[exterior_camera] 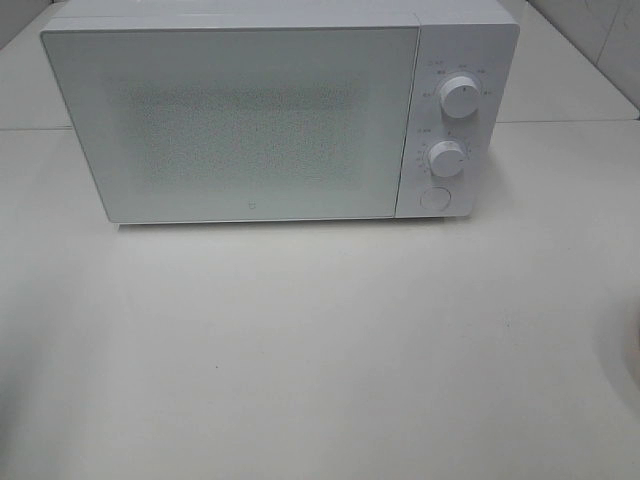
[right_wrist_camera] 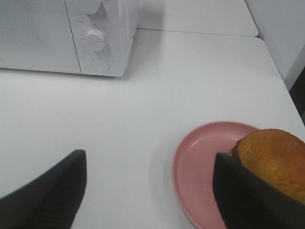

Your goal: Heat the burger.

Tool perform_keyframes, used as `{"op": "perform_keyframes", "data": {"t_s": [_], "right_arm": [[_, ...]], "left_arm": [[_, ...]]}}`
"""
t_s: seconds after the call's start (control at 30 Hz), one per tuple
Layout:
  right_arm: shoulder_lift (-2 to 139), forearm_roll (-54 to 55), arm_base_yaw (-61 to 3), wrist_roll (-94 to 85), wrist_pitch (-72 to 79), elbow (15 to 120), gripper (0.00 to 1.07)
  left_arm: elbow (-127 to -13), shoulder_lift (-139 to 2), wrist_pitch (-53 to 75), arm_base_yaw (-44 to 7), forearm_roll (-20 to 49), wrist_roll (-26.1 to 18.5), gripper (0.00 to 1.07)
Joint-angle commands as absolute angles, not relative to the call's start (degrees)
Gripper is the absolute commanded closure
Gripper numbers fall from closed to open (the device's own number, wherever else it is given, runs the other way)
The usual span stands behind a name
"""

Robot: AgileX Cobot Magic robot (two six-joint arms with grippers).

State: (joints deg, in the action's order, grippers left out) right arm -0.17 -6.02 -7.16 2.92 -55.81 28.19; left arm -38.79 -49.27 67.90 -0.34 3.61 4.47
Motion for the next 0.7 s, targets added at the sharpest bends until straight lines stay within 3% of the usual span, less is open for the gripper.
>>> {"op": "perform_keyframes", "data": {"t_s": [0.03, 0.4, 0.57, 0.7], "right_arm": [[-1.9, -6.0, -6.8, 2.7, -54.9, 28.1, 0.34], [-1.9, -6.0, -6.8, 2.7, -54.9, 28.1, 0.34], [-1.9, -6.0, -6.8, 2.7, -54.9, 28.1, 0.34], [-1.9, -6.0, -6.8, 2.7, -54.9, 28.1, 0.34]], "left_arm": [[-35.2, -42.7, 67.4, -0.2, 3.6, 4.2, 0.06], [-31.7, -23.0, 64.5, -0.2, 3.6, 4.1, 0.06], [-29.7, -11.7, 61.1, -0.2, 1.7, 0.0, 0.06], [-29.6, -7.8, 61.4, -0.2, 1.6, 0.0, 0.06]]}}
